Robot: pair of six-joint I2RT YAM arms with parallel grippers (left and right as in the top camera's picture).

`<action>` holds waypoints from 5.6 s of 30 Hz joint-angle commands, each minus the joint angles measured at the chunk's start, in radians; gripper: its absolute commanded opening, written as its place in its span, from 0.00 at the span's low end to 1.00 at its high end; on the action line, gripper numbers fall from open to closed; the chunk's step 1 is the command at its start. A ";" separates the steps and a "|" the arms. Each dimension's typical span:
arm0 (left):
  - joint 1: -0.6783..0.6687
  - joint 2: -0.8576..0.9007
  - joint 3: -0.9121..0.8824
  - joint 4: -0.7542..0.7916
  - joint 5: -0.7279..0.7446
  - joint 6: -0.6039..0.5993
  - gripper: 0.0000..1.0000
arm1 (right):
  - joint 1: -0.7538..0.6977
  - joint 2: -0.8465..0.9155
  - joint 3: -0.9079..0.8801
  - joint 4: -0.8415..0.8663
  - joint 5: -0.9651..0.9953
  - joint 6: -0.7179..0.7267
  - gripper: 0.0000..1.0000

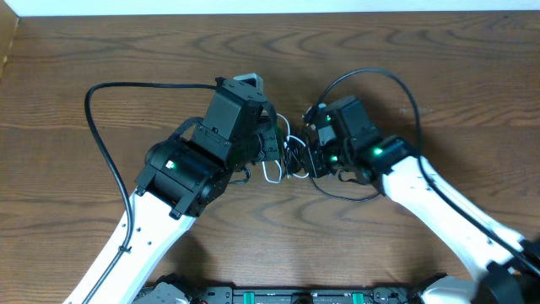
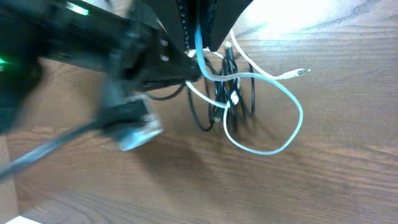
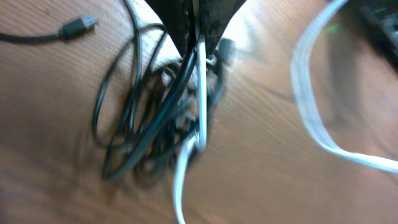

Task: Untangle cables

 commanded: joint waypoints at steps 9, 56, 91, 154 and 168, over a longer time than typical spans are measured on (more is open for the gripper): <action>0.002 0.043 0.003 -0.032 -0.017 0.013 0.22 | -0.018 -0.293 0.247 -0.060 0.064 0.054 0.01; 0.002 0.066 0.002 -0.227 -0.017 0.013 0.74 | -0.056 -0.002 0.519 -0.454 0.467 0.428 0.06; 0.002 0.069 0.000 -0.228 -0.017 0.013 0.75 | 0.036 0.304 0.481 -0.621 0.243 0.118 0.75; 0.002 0.069 -0.001 -0.221 -0.028 0.013 0.75 | 0.035 -0.196 0.999 -0.389 0.681 -0.031 0.01; 0.002 0.069 -0.001 -0.222 -0.029 0.013 0.75 | 0.035 -0.065 0.997 -0.558 0.513 0.076 0.01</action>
